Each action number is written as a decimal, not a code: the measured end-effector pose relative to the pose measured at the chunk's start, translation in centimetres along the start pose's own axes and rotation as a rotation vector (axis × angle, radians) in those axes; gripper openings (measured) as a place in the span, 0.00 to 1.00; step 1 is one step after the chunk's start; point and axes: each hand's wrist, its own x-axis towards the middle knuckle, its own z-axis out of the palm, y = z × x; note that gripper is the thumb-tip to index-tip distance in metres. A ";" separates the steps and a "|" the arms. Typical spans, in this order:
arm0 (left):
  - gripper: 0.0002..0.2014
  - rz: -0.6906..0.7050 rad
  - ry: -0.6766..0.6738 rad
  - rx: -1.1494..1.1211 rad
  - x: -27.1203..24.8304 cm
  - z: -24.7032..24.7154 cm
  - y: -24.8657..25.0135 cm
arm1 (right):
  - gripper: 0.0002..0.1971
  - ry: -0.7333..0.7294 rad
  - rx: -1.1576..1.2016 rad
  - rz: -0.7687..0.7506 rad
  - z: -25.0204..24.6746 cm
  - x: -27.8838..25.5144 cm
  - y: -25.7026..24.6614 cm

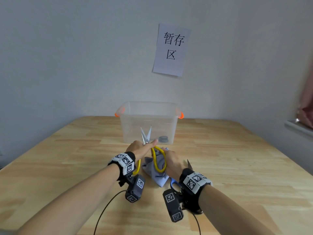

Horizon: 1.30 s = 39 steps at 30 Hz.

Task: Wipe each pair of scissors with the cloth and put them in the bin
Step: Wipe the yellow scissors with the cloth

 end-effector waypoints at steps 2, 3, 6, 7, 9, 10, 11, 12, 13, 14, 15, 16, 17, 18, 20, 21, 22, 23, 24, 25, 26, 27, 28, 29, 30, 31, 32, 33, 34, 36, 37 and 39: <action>0.35 -0.004 -0.011 -0.038 -0.2 0.3 0.4 | 0.17 -0.009 0.042 0.025 0.2 -0.8 -0.2; 0.35 -0.012 -0.021 -0.053 -0.2 0.4 0.4 | 0.17 -0.014 0.061 0.034 0.3 -1.0 -0.4; 0.34 -0.030 -0.028 -0.117 -0.1 0.7 0.4 | 0.17 -0.020 0.134 0.075 0.7 -1.6 -0.7; 0.33 -0.030 -0.024 -0.133 -0.2 0.9 0.6 | 0.18 -0.038 0.162 0.090 0.8 -1.6 -0.6; 0.30 -0.022 -0.023 -0.171 -0.3 1.2 0.9 | 0.19 -0.052 0.170 0.108 0.6 -1.3 -0.3; 0.28 -0.018 -0.033 -0.193 -0.5 1.2 0.9 | 0.19 -0.050 0.169 0.113 0.5 -1.3 -0.2; 0.26 -0.020 -0.043 -0.218 -0.7 1.3 1.0 | 0.19 -0.069 0.177 0.121 0.4 -1.2 -0.1; 0.24 -0.024 -0.049 -0.249 -0.8 1.4 1.0 | 0.19 -0.086 0.189 0.136 0.3 -1.1 0.0; 0.23 -0.026 -0.046 -0.275 -0.9 1.4 1.1 | 0.18 -0.111 0.193 0.140 0.2 -0.9 0.0; 0.23 -0.028 -0.037 -0.302 -0.9 1.3 1.1 | 0.18 -0.136 0.198 0.136 0.2 -1.3 -0.2; 0.23 -0.020 -0.023 -0.334 -1.0 1.1 1.3 | 0.16 -0.161 0.198 0.134 0.2 -1.0 -0.3; 0.23 -0.019 -0.023 -0.366 -1.0 0.9 1.5 | 0.15 -0.171 0.190 0.131 0.1 -1.0 -0.5; 0.22 -0.017 -0.036 -0.403 -0.9 0.8 1.7 | 0.15 -0.192 0.189 0.120 0.0 -0.9 -0.7; 0.20 -0.011 -0.065 -0.451 -0.8 0.8 1.9 | 0.18 -0.218 0.198 0.114 -0.2 -1.1 -0.9; 0.17 -0.004 -0.123 -0.552 -0.5 0.8 2.3 | 0.20 -0.266 0.216 0.090 -0.4 -0.9 -1.1; 0.16 -0.008 -0.125 -0.597 -0.5 0.7 2.5 | 0.19 -0.293 0.212 0.075 -0.4 -0.8 -1.1; 0.16 -0.022 -0.129 -0.645 -0.7 0.7 2.7 | 0.18 -0.333 0.209 0.057 -0.3 -1.0 -1.2; 0.16 -0.025 -0.135 -0.692 -1.0 0.6 3.1 | 0.19 -0.360 0.216 0.048 -0.3 -0.8 -1.1; 0.17 -0.023 -0.153 -0.719 -1.1 0.6 3.2 | 0.19 -0.379 0.209 0.056 -0.3 -0.7 -1.1; 0.18 -0.012 -0.171 -0.739 -1.2 0.7 3.3 | 0.19 -0.388 0.213 0.066 -0.2 -0.6 -1.1; 0.19 0.001 -0.189 -0.775 -1.4 0.7 3.4 | 0.19 -0.398 0.212 0.076 -0.2 -0.6 -0.9; 0.18 0.015 -0.187 -0.803 -1.5 0.7 3.5 | 0.20 -0.411 0.209 0.090 -0.2 -0.1 -0.6; 0.17 0.022 -0.193 -0.837 -1.7 0.7 3.6 | 0.22 -0.427 0.211 0.109 -0.2 0.3 -0.2; 0.15 0.025 -0.198 -0.867 -1.8 0.5 3.7 | 0.26 -0.414 0.199 0.113 -0.1 0.3 0.1; 0.13 0.011 -0.205 -0.901 -1.9 0.4 3.7 | 0.28 -0.411 0.199 0.112 -0.2 0.2 0.2; 0.12 0.001 -0.224 -0.929 -1.8 0.2 3.7 | 0.27 -0.409 0.191 0.110 -0.2 0.3 0.2; 0.10 -0.007 -0.241 -0.947 -1.8 0.0 3.7 | 0.24 -0.406 0.154 0.099 -0.2 0.1 0.1; 0.10 -0.012 -0.270 -0.958 -1.7 -0.1 3.6 | 0.21 -0.392 0.135 0.089 -0.1 0.3 0.1; 0.09 -0.020 -0.306 -0.967 -1.7 -0.2 3.6 | 0.17 -0.397 0.121 0.071 0.2 0.4 0.1; 0.08 -0.051 -0.371 -0.998 -1.5 -0.3 3.4 | 0.13 -0.304 0.045 0.001 0.7 1.0 0.3; 0.08 -0.065 -0.399 -1.013 -1.4 -0.3 3.3 | 0.12 -0.225 0.023 -0.019 0.9 1.5 0.5; 0.08 -0.104 -0.437 -0.995 -1.3 -0.4 2.9 | 0.13 -0.096 0.002 -0.057 1.1 2.1 0.9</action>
